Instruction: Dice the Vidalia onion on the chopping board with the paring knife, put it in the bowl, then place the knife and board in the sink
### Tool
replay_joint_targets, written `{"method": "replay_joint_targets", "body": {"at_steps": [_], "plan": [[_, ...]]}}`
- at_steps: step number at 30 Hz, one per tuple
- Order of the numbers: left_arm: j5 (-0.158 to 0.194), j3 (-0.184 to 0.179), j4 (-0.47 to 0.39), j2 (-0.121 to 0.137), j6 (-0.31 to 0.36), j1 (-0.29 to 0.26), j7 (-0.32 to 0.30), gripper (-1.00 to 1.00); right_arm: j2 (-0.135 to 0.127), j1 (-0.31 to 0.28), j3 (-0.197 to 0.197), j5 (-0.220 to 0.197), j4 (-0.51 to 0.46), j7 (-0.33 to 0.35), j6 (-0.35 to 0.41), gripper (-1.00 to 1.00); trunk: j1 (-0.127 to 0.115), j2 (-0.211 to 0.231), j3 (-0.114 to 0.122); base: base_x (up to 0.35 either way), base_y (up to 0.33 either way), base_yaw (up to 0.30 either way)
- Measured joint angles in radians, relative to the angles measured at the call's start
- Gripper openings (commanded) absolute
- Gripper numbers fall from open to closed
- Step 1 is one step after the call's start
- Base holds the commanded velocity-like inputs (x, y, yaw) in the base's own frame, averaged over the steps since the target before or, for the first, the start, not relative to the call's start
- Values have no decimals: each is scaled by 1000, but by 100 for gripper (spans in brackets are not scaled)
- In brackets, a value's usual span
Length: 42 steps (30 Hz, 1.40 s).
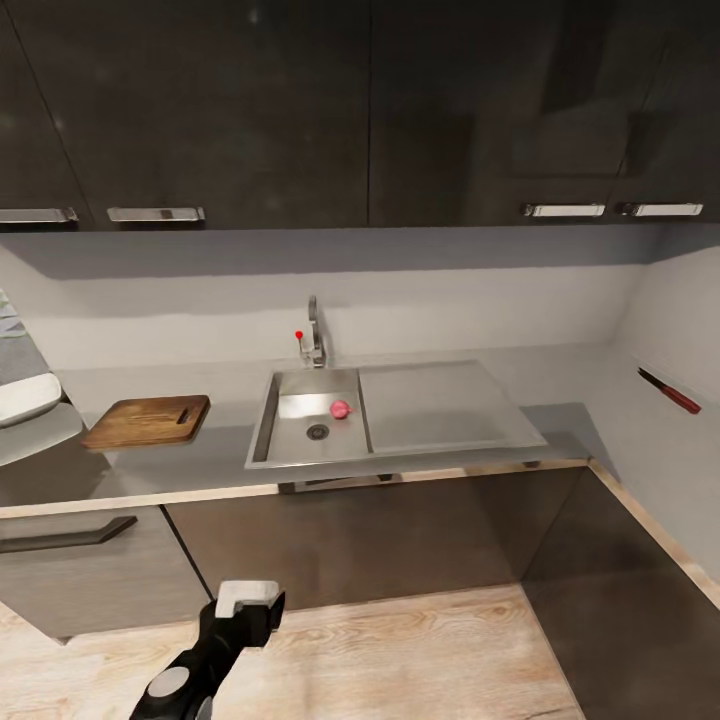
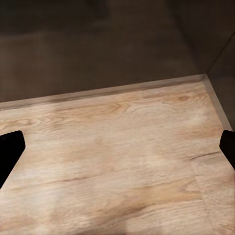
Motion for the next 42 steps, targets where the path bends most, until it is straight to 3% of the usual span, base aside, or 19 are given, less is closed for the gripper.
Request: {"method": "replay_joint_targets", "body": {"at_steps": [4, 5, 7, 11, 15, 16, 19, 22, 24, 27, 34, 42], "plan": [[-1, -5, -15, -34, 44, -47, 0, 100, -1, 0, -1, 0, 0, 0, 0, 100, 0, 0, 0, 0, 0, 0], [-1, -15, -18, -47, 103, -101, 0, 100, -1, 0, -1, 0, 0, 0, 0, 100, 0, 0, 1, 0, 0, 0], [-1, -26, -19, -54, 162, -164, 0, 100, -1, 0, -1, 0, 0, 0, 2, 100, 0, 0, 0, 0, 0, 0], [-2, -35, -20, -60, 205, -242, 1, 100, 0, 0, -2, 0, 0, 0, 3, 100, 0, 0, 0, 0, 0, 0], [-1, -40, -20, -63, 263, -362, 2, 100, 0, 0, -2, 0, 12, 0, 3, 100, 0, 0, 0, 0, 0, 0], [0, -41, -20, -63, 364, -451, 2, 100, 0, 0, -5, 0, 46, 0, 0, 100, 0, 0, 0, 0, 0, 0], [6, -41, -20, -64, 475, -600, 2, 100, 0, 0, -6, 0, 63, 0, -1, 100, 0, 0, 1, 0, 0, 0], [10, -41, -19, -66, 520, -715, 3, 100, 0, 0, -6, 0, 69, 0, -1, 100, 0, 0, 0, 0, 0, 0], [10, -41, -16, -68, 530, -756, 4, 100, 0, 0, -6, 0, 71, 0, -1, 100, 0, 0, 0, 0, 0, 0], [10, -42, 4, -68, 537, -783, 5, 100, 0, 0, -6, 0, 72, 0, -2, 100, 0, 0, 0, 0, 0, 0], [8, -49, 152, -49, 539, -800, 0, 100, 1, 0, -5, 0, 72, 1, -3, 100, 0, 0, 0, 0, 0, 0], [0, -74, 178, -31, 537, -800, 2, 100, 0, 0, -6, -2, 72, 3, -3, 100, 0, 0, 0, 48, 0, 0]]}}
